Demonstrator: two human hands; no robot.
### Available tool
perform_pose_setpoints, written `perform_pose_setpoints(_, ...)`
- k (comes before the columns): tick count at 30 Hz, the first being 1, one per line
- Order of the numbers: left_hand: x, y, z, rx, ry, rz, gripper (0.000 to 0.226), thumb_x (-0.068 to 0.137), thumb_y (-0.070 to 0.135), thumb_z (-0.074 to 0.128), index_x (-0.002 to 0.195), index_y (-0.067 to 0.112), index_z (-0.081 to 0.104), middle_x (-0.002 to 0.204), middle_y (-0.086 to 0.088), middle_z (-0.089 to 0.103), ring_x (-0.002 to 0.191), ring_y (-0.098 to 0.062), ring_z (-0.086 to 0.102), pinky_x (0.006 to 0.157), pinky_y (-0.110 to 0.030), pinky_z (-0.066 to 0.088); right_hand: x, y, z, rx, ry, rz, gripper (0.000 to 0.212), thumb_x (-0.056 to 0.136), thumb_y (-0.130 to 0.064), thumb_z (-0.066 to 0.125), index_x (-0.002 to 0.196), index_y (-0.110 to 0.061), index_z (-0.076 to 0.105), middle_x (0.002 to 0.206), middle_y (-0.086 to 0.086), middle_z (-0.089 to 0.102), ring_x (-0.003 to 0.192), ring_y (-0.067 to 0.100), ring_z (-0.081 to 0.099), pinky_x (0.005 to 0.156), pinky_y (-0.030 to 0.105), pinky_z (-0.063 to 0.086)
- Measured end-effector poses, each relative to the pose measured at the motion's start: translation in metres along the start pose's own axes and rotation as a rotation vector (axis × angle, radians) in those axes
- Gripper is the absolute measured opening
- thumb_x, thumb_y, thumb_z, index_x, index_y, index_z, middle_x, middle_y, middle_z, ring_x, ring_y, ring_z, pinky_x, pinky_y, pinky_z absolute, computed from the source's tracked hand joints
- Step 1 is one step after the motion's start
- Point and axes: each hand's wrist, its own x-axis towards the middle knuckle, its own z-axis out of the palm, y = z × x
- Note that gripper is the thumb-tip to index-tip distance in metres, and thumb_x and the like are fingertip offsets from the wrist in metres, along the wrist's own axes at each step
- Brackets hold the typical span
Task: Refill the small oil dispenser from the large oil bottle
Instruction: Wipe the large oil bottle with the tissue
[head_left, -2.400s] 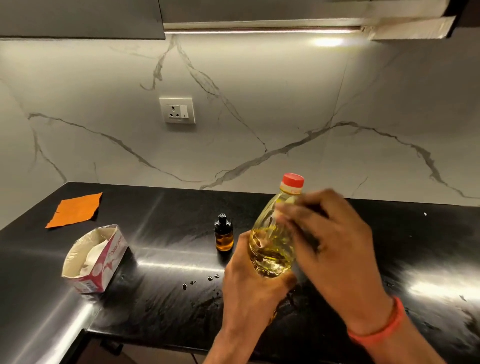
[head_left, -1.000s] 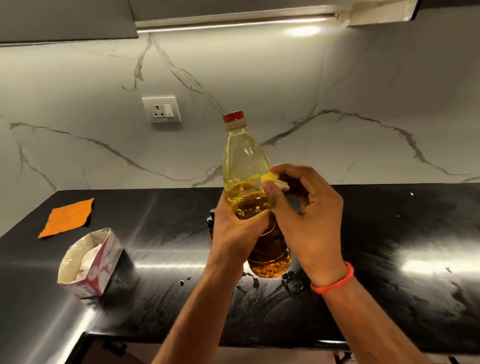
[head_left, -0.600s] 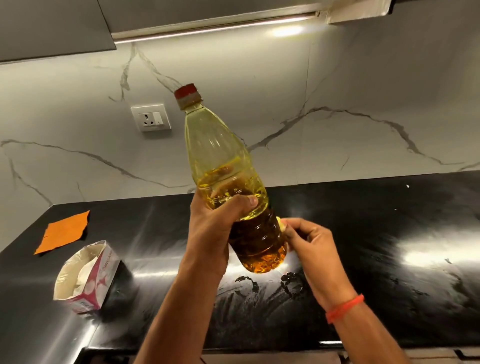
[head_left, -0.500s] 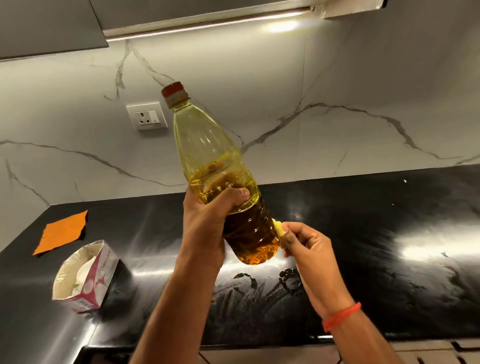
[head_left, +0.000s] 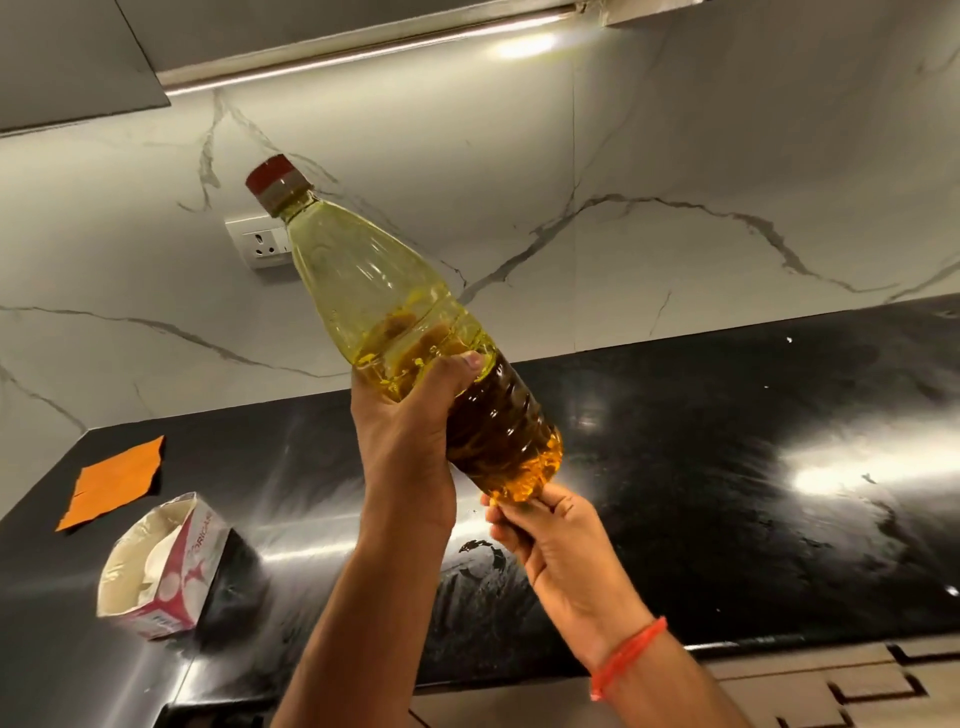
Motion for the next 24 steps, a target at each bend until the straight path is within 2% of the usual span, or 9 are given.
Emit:
perform_pose_setpoints(4,0.004,0.005,-0.003,0.025,0.023,0.025,0.060,0.063,0.014,0.077,0.118,0.027,0.059,0.098,0.003,0.071,0.091,-0.016,0.074,0.080,-0.032,0.061,-0.007,-0.012,-0.008,0.100,0.004,-0.029,0.021,0.088,0.010,0.060,0.089,-0.004,0.075,0.080,0.013,0.073,0.068,0.014,0.070,0.062,0.020,0.058)
perform_pose_setpoints(9,-0.005,-0.001,-0.002,0.034,-0.016,-0.016,0.063,0.064,0.015,0.078,0.123,0.025,0.058,0.103,-0.001,0.072,0.098,-0.022,0.074,0.085,-0.039,0.060,0.005,-0.017,-0.007,0.256,0.058,-0.048,0.018,0.091,0.010,0.057,0.102,0.002,0.069,0.091,0.014,0.076,0.077,0.016,0.075,0.065,0.022,0.060)
perform_pose_setpoints(13,-0.006,0.000,0.002,0.049,-0.014,-0.003,0.059,0.062,0.017,0.079,0.117,0.028,0.060,0.098,0.002,0.072,0.095,-0.020,0.074,0.083,-0.038,0.061,-0.004,-0.002,0.000,0.132,0.016,0.031,0.021,0.091,0.012,0.058,0.098,0.000,0.073,0.087,0.012,0.075,0.072,0.014,0.071,0.064,0.021,0.059)
perform_pose_setpoints(16,0.000,0.004,-0.001,0.066,0.026,0.020,0.063,0.062,0.017,0.079,0.121,0.026,0.058,0.099,0.003,0.071,0.093,-0.017,0.073,0.080,-0.032,0.061,-0.011,-0.005,-0.007,0.085,0.000,-0.005,0.014,0.085,0.008,0.064,0.092,-0.001,0.072,0.082,0.014,0.072,0.067,0.013,0.069,0.062,0.020,0.058)
perform_pose_setpoints(18,0.003,0.004,-0.005,0.048,0.053,0.009,0.068,0.062,0.017,0.079,0.126,0.025,0.056,0.102,0.001,0.069,0.093,-0.016,0.073,0.078,-0.031,0.061,-0.011,-0.013,-0.013,0.116,0.023,-0.090,0.019,0.076,0.000,0.070,0.095,-0.001,0.072,0.081,0.014,0.073,0.066,0.014,0.070,0.062,0.020,0.058)
perform_pose_setpoints(20,0.003,0.002,-0.007,0.038,0.058,0.010,0.068,0.062,0.015,0.079,0.125,0.022,0.056,0.100,0.000,0.069,0.088,-0.015,0.073,0.075,-0.029,0.060,-0.012,-0.021,-0.015,0.034,0.057,-0.234,0.021,0.076,-0.006,0.072,0.097,-0.004,0.073,0.082,0.012,0.075,0.069,0.014,0.070,0.064,0.020,0.058)
perform_pose_setpoints(24,-0.003,-0.007,-0.007,0.079,0.046,0.005,0.065,0.062,0.016,0.080,0.123,0.021,0.058,0.097,0.000,0.071,0.088,-0.016,0.074,0.075,-0.032,0.060,-0.012,-0.027,-0.006,-0.531,0.129,-0.652,0.014,0.083,-0.015,0.079,0.097,-0.019,0.076,0.089,0.002,0.075,0.081,0.015,0.072,0.071,0.030,0.060)
